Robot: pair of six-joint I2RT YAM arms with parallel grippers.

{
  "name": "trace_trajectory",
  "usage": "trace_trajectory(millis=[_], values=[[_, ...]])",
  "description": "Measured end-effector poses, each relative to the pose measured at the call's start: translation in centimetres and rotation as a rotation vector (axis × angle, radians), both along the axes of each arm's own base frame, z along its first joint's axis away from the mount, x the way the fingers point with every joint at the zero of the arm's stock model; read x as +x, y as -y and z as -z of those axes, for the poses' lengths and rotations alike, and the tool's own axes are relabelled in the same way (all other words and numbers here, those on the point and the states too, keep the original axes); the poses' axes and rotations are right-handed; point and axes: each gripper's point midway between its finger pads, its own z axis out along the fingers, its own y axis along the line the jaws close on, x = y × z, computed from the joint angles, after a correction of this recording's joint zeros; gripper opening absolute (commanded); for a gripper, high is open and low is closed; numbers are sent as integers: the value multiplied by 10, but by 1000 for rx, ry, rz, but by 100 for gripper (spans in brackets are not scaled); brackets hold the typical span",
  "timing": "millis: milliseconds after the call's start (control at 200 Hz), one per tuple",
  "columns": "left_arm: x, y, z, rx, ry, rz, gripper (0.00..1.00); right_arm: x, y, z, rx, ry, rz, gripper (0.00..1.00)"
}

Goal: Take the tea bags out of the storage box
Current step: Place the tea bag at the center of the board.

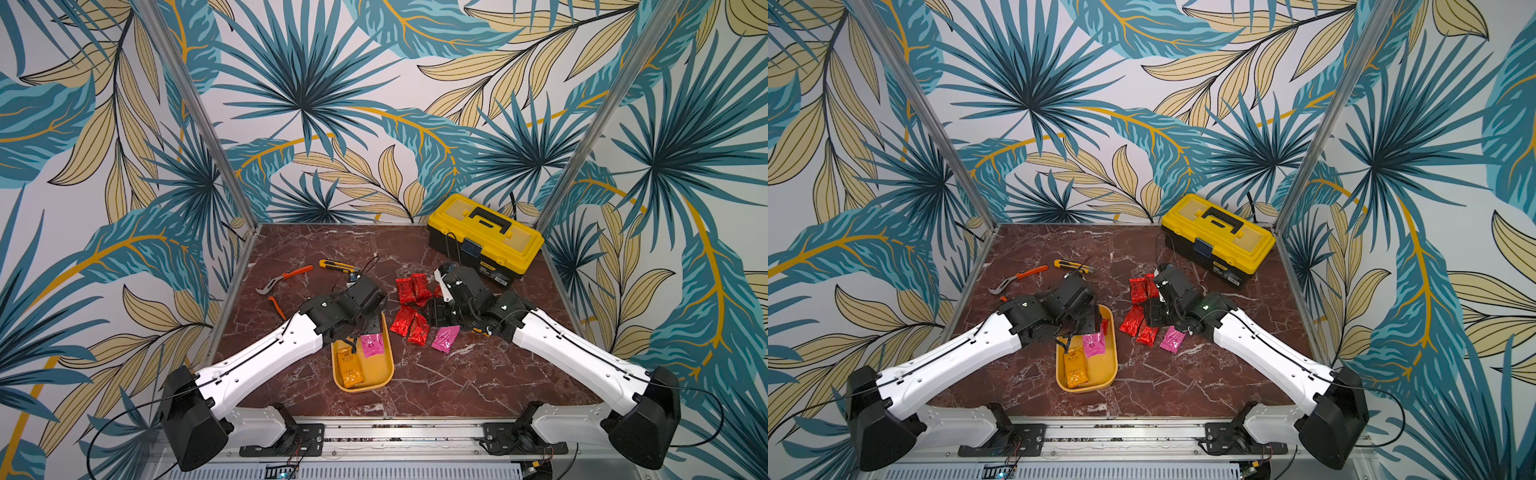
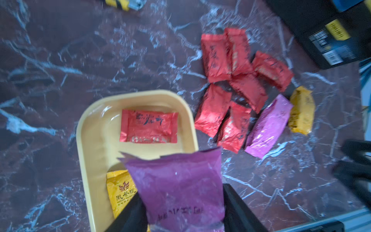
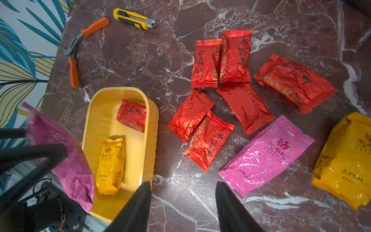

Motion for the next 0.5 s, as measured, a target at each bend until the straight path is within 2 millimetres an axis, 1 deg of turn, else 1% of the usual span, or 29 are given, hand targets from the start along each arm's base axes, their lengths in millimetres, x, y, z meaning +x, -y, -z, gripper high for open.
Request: trace_trajectory(millis=[40,100,150,205,275,335,416,501], values=[[9,4,-14,-16,25,1,60,0,0,-2,3,7,2,57],[25,9,-27,-32,50,2,60,0,1,-4,4,13,4,57],[40,14,-33,-36,60,0,60,0,2,-4,2,16,6,57],[58,21,-33,-30,60,4,59,1,3,-5,-1,23,8,57],[81,32,-24,-22,43,12,59,1,5,-6,-5,31,12,57],[100,43,-10,-24,13,24,58,0,7,-7,-7,38,15,57],[125,55,17,-18,-33,34,58,-1,10,-7,-8,42,20,57],[143,63,44,-18,-87,43,58,-2,12,-7,-9,45,24,57]])
